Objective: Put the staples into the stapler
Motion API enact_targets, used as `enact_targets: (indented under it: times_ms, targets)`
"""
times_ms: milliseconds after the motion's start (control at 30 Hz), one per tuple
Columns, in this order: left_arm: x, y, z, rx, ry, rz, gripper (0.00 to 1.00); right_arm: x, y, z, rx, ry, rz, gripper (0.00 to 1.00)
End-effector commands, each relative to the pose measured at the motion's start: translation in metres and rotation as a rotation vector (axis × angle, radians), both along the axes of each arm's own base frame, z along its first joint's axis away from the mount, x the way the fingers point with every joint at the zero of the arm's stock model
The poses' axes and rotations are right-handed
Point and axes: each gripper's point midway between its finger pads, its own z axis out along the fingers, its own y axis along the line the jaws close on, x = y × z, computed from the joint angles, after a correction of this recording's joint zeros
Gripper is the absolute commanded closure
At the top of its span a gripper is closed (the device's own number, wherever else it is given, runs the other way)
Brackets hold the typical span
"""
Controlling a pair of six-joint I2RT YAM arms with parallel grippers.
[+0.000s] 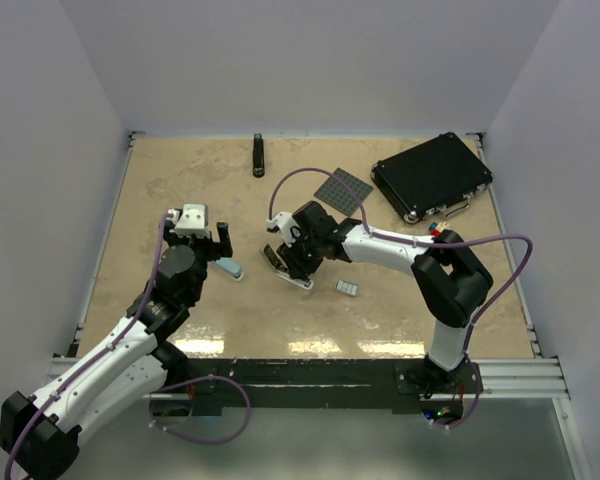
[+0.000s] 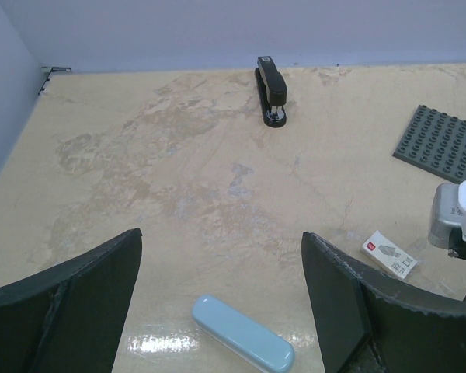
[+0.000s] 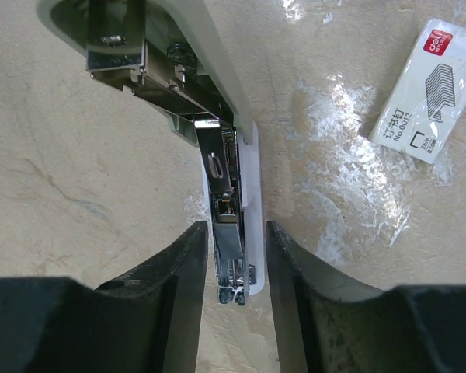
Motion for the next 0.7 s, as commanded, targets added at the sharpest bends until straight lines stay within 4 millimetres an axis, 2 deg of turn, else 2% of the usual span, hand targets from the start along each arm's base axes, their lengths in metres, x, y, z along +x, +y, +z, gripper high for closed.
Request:
enact_targets:
  times_ms: [0,67,233,367,667]
  targets:
    - [0.003,0.0,0.014,-0.037,-0.047,0.006,0.12,0.006,0.005,0.028,0.049,-0.04,-0.036,0.59]
    - [0.003,0.0,0.014,-0.038,-0.048,0.005,0.12,0.008,0.009,0.039,0.076,-0.052,-0.04,0.55]
    - [0.002,-0.001,0.014,-0.041,-0.049,0.0,0.12,0.019,0.012,0.051,0.107,-0.075,-0.12,0.53]
    - [0.002,-0.002,0.014,-0.044,-0.048,-0.004,0.12,0.026,0.01,0.044,0.084,-0.076,-0.172,0.53]
    - [0.002,-0.003,0.015,-0.047,-0.048,-0.016,0.12,0.029,0.013,0.026,0.074,-0.054,-0.189,0.53]
